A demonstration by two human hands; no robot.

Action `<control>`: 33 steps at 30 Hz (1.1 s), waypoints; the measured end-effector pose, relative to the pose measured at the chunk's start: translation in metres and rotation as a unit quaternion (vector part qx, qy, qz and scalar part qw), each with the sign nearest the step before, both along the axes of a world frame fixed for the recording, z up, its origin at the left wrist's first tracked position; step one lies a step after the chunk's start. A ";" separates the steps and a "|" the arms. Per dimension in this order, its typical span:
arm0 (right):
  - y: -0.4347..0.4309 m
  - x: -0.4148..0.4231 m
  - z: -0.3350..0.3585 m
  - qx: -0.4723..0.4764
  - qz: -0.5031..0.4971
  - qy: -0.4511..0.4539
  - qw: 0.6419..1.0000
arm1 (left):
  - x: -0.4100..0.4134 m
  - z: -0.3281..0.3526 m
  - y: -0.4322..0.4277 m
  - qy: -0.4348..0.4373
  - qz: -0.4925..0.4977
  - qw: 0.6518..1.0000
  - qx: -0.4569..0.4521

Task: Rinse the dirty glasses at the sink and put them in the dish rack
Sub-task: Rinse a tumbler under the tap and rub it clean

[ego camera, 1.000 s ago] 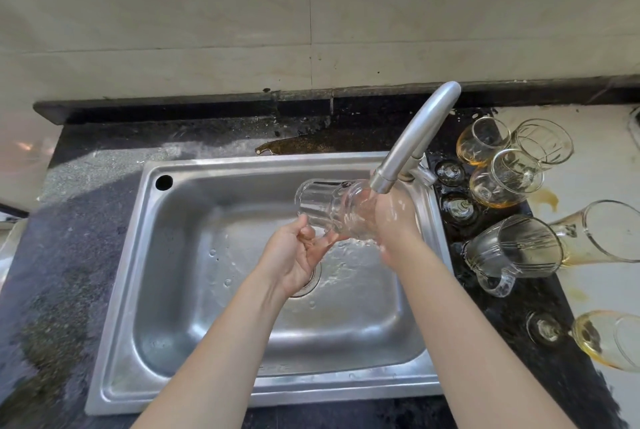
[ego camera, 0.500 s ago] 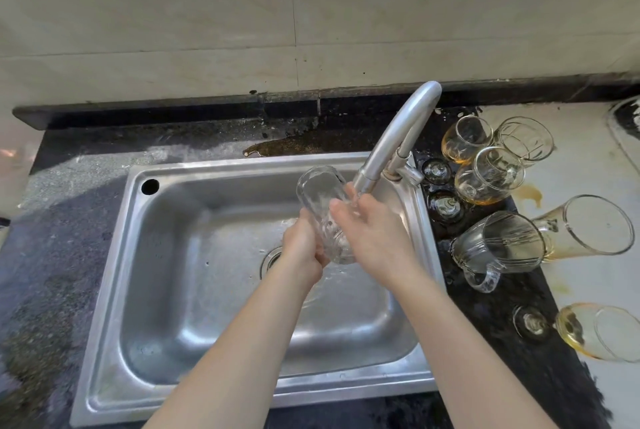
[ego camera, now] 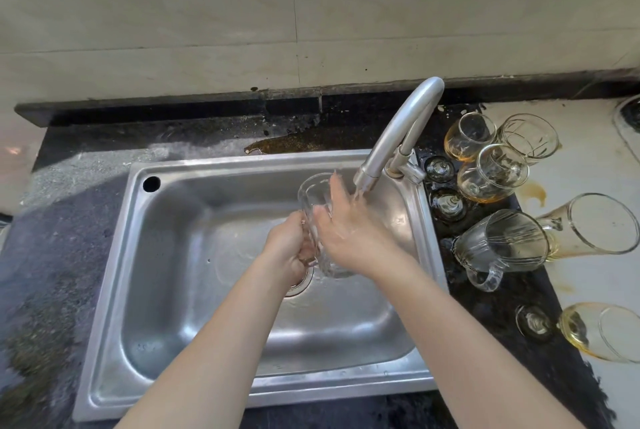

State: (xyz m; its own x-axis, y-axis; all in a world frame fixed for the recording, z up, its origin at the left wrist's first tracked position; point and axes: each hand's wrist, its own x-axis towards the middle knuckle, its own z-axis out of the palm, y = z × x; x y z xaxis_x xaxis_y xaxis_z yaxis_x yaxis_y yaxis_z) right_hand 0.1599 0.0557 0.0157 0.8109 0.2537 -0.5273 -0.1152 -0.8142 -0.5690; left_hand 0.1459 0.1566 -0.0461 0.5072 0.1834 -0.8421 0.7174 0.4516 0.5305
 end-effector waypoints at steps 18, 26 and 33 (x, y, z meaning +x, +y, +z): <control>-0.059 -0.013 -0.065 0.442 -0.457 0.350 0.688 | 0.030 0.047 -0.044 -0.116 -0.107 0.985 -0.063; -0.043 -0.006 -0.054 0.401 -0.456 0.274 0.746 | 0.038 0.052 -0.042 -0.083 -0.265 0.912 0.302; -0.032 0.001 -0.039 0.281 -0.344 0.138 0.885 | 0.036 0.033 -0.021 -0.040 -0.327 0.850 0.410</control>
